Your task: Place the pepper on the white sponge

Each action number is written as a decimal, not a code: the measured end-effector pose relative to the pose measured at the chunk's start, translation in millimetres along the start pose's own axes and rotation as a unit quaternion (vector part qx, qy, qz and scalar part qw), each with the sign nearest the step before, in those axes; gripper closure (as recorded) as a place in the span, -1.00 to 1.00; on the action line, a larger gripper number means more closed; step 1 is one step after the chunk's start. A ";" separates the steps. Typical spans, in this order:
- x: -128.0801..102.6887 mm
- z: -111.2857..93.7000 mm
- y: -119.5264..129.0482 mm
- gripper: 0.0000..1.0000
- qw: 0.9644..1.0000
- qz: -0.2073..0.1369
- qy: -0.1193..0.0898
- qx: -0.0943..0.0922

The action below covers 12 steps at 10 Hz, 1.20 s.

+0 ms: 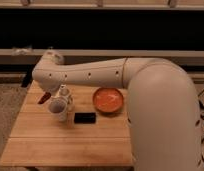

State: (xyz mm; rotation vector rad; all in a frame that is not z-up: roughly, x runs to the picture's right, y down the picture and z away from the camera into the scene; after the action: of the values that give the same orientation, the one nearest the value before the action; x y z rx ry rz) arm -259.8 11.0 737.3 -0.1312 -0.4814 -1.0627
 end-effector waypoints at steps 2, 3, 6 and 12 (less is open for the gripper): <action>11.7 -3.0 15.1 0.94 1.000 0.010 0.010 0.001; 16.3 -4.6 21.2 0.94 1.000 0.014 0.014 0.001; 23.1 -6.3 32.2 0.94 1.000 0.022 0.020 -0.001; 21.0 -6.3 48.8 0.94 0.999 0.018 0.032 -0.001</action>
State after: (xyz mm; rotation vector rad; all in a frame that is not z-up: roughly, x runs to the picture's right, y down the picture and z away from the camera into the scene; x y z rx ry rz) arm -207.4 15.9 747.0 -0.1067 -0.4194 -1.0295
